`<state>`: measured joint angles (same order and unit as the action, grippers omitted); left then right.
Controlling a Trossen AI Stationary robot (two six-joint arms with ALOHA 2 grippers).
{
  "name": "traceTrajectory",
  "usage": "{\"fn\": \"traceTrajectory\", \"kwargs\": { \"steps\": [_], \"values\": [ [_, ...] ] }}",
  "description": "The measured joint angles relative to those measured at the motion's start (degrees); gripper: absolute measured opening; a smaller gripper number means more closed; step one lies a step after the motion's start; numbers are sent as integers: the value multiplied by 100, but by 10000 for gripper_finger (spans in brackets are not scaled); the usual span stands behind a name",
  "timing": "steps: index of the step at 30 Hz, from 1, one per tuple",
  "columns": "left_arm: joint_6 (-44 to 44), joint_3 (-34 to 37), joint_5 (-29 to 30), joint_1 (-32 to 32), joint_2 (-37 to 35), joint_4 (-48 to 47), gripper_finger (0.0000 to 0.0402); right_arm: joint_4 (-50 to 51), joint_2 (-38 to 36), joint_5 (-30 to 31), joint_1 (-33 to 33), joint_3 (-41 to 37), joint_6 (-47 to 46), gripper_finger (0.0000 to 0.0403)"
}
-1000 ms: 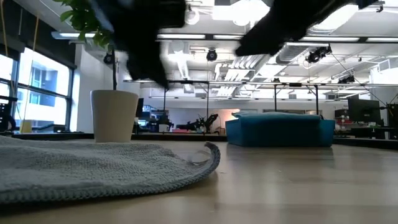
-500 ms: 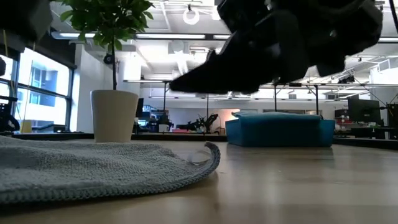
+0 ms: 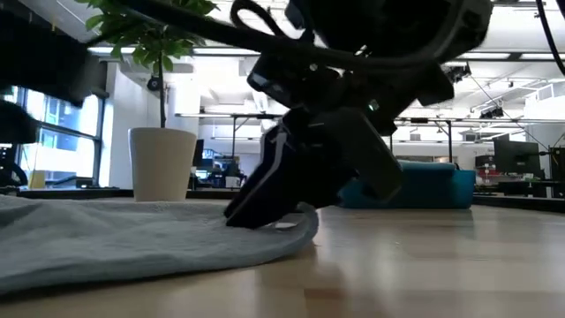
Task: Fold microfiber towels
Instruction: Fold the gray microfiber cloth
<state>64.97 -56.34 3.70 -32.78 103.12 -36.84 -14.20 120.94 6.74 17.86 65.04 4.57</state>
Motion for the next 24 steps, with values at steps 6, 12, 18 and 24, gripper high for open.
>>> {"fn": "traceTrajectory", "kwargs": {
  "steps": [6,12,18,24],
  "values": [
    [-826,18,747,474,77,477,37,1124,-73,13,-122,70,-295,165],
    [-1834,37,1223,1004,105,1100,37,2026,-329,130,-148,76,-478,165],
    [-2814,52,1513,1597,137,1495,37,3448,-922,504,-150,10,-458,165],
    [-3728,52,1535,2198,191,1981,37,5075,-1367,942,-166,-18,-708,165]
  ]
}}
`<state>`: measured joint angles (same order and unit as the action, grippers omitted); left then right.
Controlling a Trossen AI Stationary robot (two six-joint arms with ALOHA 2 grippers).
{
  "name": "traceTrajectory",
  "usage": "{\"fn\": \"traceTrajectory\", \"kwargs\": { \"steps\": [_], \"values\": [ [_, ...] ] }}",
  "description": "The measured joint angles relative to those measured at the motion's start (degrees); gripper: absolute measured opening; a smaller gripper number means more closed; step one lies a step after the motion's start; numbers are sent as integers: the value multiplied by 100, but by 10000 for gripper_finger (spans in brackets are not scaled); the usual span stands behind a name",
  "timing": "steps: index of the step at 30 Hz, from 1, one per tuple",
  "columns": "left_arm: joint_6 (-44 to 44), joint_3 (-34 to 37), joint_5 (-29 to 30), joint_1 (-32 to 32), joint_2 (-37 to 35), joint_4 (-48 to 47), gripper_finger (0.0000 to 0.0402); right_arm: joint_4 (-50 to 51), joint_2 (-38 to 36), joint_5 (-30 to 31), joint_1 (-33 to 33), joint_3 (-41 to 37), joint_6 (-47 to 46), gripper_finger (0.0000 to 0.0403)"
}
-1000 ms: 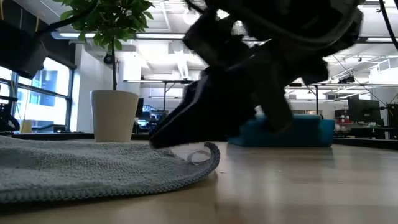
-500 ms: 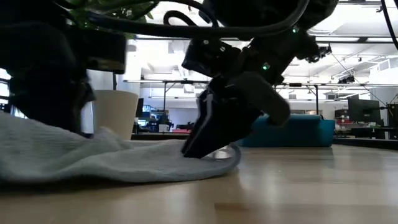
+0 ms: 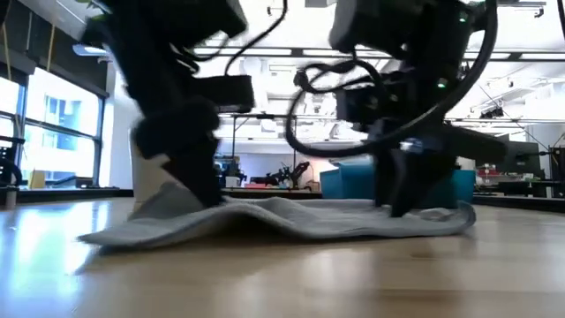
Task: Fold microfiber towels
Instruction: Fold the gray microfiber cloth
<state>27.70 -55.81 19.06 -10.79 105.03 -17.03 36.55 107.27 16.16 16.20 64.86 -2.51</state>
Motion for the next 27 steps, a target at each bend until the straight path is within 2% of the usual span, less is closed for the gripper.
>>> {"fn": "traceTrajectory", "kwargs": {
  "steps": [5,8,12,15,18,20,23,27],
  "values": [
    [-673,-6,-160,407,62,435,37,982,-51,513,-23,0,-535,165],
    [-738,-12,-261,490,-26,407,37,1188,-72,769,-22,0,-744,165],
    [-794,-262,-398,357,-303,225,37,1240,-290,811,57,5,-746,165],
    [-710,-453,-895,128,-413,176,37,1249,-526,657,163,7,-629,165],
    [-552,-564,-1405,-197,-453,228,37,992,-728,226,359,-133,-472,165],
    [-493,-555,-1473,-463,-449,193,39,497,-802,-61,532,-382,-376,165],
    [-492,-550,-1258,-844,-341,165,49,-224,-833,-334,798,-841,-214,165],
    [-444,-557,-781,-1164,-260,278,75,-942,-836,-189,1118,-1268,-137,165]
  ]
}}
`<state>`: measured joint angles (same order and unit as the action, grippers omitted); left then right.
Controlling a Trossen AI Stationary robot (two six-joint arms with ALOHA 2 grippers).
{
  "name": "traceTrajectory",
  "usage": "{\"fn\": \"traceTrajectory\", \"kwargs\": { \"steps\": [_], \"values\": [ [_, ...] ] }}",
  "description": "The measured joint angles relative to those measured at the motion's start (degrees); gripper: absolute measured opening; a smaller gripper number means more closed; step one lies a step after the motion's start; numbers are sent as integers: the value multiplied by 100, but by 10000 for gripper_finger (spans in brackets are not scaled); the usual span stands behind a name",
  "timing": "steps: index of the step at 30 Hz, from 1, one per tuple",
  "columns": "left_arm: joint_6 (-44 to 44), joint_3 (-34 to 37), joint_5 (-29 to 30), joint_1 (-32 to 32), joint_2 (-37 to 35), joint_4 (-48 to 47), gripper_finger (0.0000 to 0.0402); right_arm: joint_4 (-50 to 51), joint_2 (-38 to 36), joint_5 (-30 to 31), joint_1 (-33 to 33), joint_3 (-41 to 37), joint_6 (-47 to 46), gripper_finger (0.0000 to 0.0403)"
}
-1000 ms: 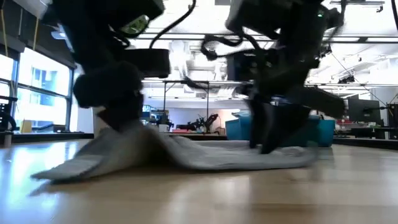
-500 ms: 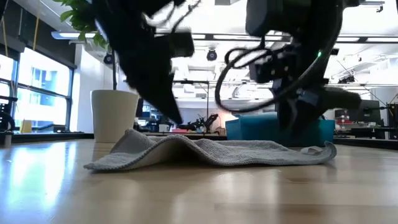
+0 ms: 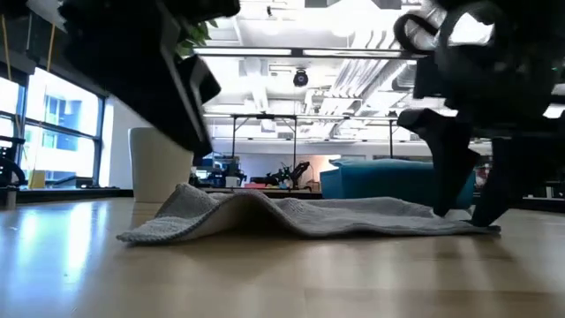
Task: Fold microfiber towels
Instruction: Fold the gray microfiber cloth
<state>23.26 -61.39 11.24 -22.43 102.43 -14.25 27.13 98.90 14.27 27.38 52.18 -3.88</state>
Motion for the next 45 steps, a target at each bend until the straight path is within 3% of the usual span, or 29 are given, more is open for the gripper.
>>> {"fn": "traceTrajectory", "kwargs": {
  "steps": [10,16,23,30,38,40,45],
  "values": [
    [744,2,-75,-171,308,101,147,-292,-1,70,414,-60,-24,165],
    [812,4,-133,-266,621,139,153,-301,1,155,534,-60,-112,165],
    [809,-22,218,-289,855,97,152,-318,3,173,538,-60,-480,165],
    [889,-28,378,-291,986,-9,110,-271,3,180,540,-60,-800,146],
    [1139,-24,373,-283,988,-134,11,-224,3,178,538,-59,-860,25],
    [1163,-23,369,-283,977,-141,5,-224,3,180,538,-58,-930,7],
    [1257,-1,280,-280,799,-181,4,-218,3,171,538,-58,-1114,12]
  ]
}}
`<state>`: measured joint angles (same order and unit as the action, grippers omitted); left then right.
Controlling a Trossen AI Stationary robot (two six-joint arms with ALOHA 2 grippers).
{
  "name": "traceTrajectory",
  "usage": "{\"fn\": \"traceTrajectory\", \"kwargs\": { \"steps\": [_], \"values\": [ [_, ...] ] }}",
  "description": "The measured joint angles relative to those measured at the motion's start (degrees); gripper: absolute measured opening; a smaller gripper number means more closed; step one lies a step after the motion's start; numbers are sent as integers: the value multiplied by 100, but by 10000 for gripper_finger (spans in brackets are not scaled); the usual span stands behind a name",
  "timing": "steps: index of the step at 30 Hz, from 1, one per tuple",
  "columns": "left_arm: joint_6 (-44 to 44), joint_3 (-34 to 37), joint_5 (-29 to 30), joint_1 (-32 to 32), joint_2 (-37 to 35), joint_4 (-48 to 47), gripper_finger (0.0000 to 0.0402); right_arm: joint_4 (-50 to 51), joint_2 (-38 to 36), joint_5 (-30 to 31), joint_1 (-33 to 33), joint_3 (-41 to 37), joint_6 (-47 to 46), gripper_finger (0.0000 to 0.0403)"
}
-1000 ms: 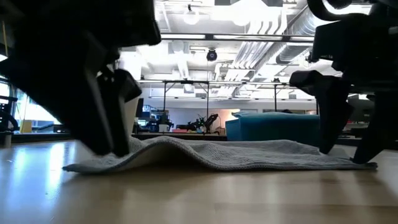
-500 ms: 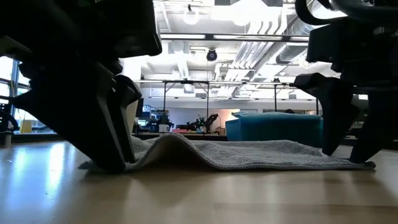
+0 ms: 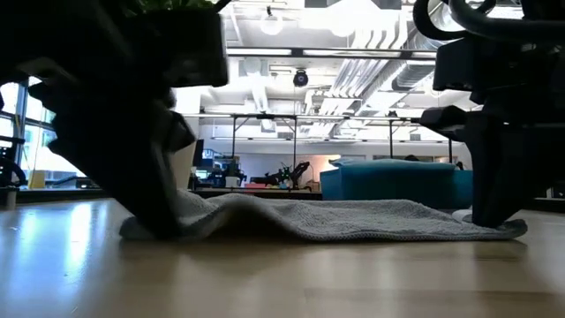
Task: Fold microfiber towels
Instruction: Fold the gray microfiber cloth
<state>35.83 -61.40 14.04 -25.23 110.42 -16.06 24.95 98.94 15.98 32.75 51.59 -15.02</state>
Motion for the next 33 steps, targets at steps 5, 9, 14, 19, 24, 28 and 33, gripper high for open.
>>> {"fn": "traceTrajectory", "kwargs": {
  "steps": [5,9,14,19,24,28,33],
  "values": [
    [3,41,-46,-14,-403,-240,2,3,0,-51,0,7,2,5],
    [3,20,80,-40,-599,-331,1,13,0,-54,0,11,-6,7],
    [51,19,43,-42,-591,-308,0,17,-63,-464,-2,13,-45,22],
    [162,17,11,-43,-565,-343,0,7,-331,-729,4,14,-145,69],
    [206,12,13,-42,-565,-357,0,-65,-314,-688,65,9,-140,132],
    [215,10,13,-42,-567,-358,0,-274,-64,-463,120,2,-37,171],
    [215,8,15,-42,-573,-356,0,-333,121,-47,105,12,169,189]
  ]
}}
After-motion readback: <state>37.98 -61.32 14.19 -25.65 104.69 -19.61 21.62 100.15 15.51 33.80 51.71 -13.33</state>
